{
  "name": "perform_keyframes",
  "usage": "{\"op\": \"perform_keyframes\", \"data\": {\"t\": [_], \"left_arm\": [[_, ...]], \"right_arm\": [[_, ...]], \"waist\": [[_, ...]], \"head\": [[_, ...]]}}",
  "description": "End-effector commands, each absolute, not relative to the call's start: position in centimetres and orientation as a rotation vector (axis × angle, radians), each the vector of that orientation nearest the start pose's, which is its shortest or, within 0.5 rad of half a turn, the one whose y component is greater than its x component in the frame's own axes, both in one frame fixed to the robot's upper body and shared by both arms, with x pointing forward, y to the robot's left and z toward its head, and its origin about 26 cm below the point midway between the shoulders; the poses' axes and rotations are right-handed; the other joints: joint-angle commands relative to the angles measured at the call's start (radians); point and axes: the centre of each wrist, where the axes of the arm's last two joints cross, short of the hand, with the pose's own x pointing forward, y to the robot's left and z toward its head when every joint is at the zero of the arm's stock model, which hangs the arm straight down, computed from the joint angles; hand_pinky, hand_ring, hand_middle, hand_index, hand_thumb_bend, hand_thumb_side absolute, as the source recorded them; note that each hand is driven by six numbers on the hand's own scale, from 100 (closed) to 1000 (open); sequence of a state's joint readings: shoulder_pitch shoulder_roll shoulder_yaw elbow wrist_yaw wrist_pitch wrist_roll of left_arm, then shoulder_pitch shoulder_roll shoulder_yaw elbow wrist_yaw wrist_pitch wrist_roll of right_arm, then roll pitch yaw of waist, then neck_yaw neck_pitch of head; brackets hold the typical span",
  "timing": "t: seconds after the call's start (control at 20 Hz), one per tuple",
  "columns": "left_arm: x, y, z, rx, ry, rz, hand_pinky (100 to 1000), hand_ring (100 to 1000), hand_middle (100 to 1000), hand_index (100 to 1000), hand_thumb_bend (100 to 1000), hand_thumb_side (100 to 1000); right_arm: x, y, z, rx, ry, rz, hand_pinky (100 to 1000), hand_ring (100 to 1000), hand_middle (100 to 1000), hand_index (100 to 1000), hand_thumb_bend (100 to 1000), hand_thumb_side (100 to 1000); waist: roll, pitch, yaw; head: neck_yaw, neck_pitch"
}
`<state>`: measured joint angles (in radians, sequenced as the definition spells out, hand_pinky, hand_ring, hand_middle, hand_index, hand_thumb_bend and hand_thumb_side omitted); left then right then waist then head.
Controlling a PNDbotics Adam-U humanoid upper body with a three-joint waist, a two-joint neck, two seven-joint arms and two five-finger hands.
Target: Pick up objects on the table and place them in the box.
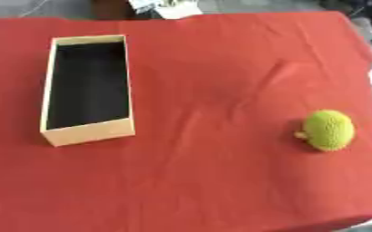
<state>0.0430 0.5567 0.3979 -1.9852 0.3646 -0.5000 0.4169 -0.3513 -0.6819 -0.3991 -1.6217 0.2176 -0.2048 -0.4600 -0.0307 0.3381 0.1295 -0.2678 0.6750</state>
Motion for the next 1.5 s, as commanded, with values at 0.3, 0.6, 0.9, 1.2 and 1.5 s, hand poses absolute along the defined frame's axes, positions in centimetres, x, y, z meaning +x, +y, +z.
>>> {"op": "perform_keyframes", "data": {"t": [0.3,0.6,0.9,1.2,1.5], "left_arm": [[23.3,41.2,19.3,-0.735,3.509,-0.422,553,614,693,659,156,691],[23.3,41.2,19.3,-0.736,3.509,-0.418,553,614,694,659,154,690],[23.3,41.2,19.3,-0.735,3.516,-0.409,553,615,695,659,155,690],[23.3,41.2,19.3,-0.739,3.521,-0.401,553,615,695,659,154,690],[23.3,41.2,19.3,-0.745,3.524,-0.393,553,616,696,659,154,690]], "right_arm": [[30.8,-44.9,25.9,-1.319,-2.309,-0.019,636,766,644,788,100,668],[30.6,-43.1,27.3,-1.306,-2.299,0.28,718,864,773,866,100,723],[28.9,-38.5,29.3,-1.271,-2.16,0.893,806,901,832,895,100,731],[27.6,-36.1,29.8,-1.217,-1.997,1.269,869,918,869,913,100,730],[27.4,-36.0,29.6,-1.15,-1.812,1.509,914,943,906,941,100,629]], "waist": [[0.001,-0.021,-0.002],[0.003,-0.02,-0.002],[-0.001,-0.025,-0.007],[-0.003,-0.029,-0.01],[-0.006,-0.032,-0.014]], "head": [[-0.001,-0.01],[-0.003,-0.006],[-0.008,-0.001],[-0.007,0.002],[-0.002,0.006]]}}
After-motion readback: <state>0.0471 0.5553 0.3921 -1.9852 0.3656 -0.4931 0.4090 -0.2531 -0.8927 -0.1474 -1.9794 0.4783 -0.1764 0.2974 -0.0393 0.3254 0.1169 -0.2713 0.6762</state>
